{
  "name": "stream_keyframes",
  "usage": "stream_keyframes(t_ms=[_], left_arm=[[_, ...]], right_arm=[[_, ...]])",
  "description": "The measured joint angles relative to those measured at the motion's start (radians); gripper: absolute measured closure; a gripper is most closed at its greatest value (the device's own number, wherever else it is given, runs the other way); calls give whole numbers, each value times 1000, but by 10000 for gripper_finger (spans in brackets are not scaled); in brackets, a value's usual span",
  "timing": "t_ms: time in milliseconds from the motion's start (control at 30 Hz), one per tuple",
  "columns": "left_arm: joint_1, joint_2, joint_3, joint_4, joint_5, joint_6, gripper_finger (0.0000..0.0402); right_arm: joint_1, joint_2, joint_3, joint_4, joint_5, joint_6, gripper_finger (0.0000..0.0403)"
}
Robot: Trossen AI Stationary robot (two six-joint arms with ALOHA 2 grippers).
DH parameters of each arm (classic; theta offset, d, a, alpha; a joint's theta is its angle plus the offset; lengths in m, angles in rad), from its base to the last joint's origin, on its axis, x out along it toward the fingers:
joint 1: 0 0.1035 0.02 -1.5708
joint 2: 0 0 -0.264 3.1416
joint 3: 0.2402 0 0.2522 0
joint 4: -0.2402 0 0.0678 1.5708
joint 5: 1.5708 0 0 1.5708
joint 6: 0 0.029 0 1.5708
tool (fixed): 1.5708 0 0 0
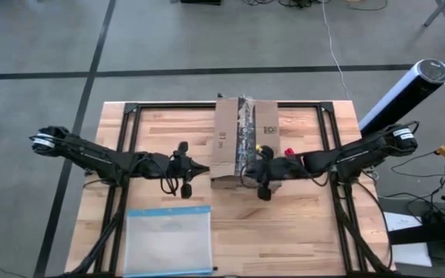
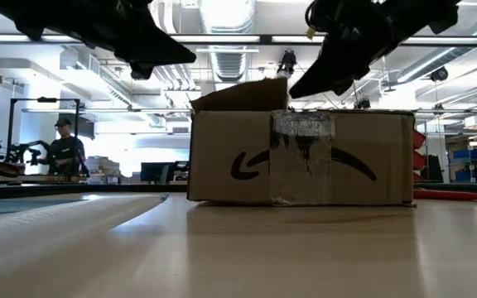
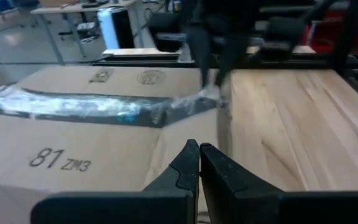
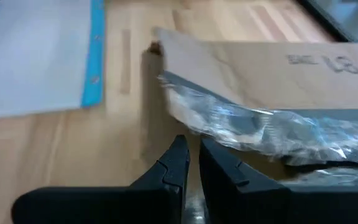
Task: Unpack boxes
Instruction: Break down the box using the red cutter
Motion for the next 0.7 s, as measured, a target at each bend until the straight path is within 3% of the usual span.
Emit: stream_keyframes(t_ms=[200,333,700], left_arm=[[12,-8,-1,3,24,56,401],[58,-8,-2,5,119,54,402],[152,-7,-18,3,157,28,402]], right_arm=[[-82,-38,-68,-31,1,43,380],[-116,-34,-106,-29,0,77,380],[-123,-22,-108,35,5,81,380]])
